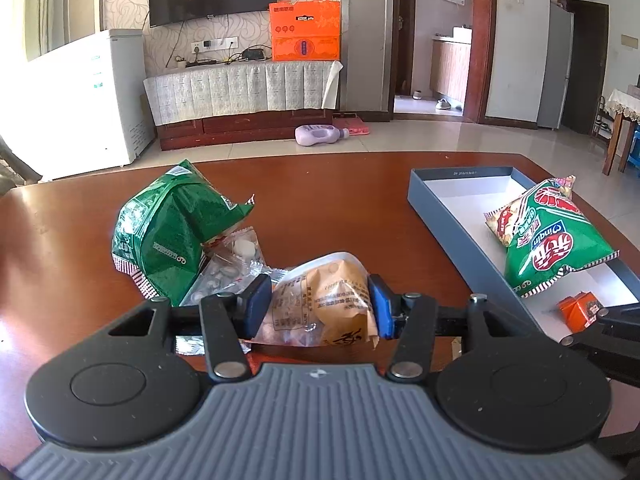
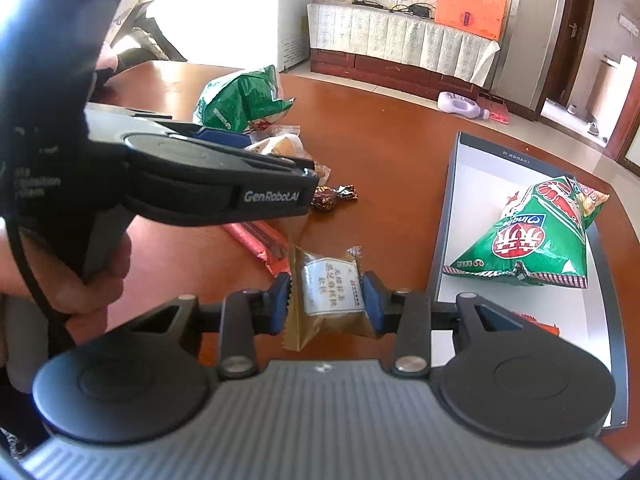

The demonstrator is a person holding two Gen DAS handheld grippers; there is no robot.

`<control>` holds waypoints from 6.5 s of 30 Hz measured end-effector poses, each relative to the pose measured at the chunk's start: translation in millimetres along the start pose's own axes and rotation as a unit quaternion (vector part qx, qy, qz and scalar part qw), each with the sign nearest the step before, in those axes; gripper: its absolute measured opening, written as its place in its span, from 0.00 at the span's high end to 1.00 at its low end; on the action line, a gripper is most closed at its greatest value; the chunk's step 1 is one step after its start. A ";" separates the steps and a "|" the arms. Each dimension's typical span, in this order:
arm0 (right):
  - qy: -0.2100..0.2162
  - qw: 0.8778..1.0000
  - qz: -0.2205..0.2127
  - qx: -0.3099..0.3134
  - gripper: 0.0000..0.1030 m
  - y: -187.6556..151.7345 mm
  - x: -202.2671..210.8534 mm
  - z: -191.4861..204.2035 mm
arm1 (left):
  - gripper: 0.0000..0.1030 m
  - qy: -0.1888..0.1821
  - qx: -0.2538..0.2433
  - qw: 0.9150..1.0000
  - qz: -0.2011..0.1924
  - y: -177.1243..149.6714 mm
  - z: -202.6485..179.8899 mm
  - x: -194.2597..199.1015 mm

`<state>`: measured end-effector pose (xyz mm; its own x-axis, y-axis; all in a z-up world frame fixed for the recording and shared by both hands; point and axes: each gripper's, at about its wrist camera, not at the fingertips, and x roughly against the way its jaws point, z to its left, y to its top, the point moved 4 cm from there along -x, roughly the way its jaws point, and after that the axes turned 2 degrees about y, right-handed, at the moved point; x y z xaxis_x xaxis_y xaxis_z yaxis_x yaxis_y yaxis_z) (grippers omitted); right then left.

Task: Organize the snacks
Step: 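Carry the pastry bag and gold-wrapped cake in both grippers toward the white box, then lower and release the pastry bag with the left gripper while the right releases the cake, then grasp the clear nut bag with the left gripper while the right grasps the red candy bar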

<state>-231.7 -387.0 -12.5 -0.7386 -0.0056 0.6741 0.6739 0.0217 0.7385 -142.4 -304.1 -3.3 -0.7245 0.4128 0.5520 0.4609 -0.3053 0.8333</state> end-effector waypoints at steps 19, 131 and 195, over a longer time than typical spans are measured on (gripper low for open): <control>0.011 0.999 -0.036 -0.012 0.59 4.3 28.8 -6.6 | 0.43 0.006 -0.006 1.000 -0.002 7.0 -13.1 9.5; -0.076 0.994 0.015 -0.081 0.59 -2.1 -2.6 -138.4 | 0.51 -0.156 -0.159 0.973 0.052 -30.8 -65.8 -2.1; -0.095 0.989 -0.048 -0.102 0.43 -31.9 74.0 -115.9 | 0.04 -0.039 -0.102 0.993 -0.038 28.3 -85.2 55.4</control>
<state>-305.7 -504.0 15.3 -0.7769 0.1904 0.6001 0.5753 -0.1726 0.7995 -213.1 -363.0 48.2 -0.7074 0.5044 0.4951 0.2876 -0.4344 0.8536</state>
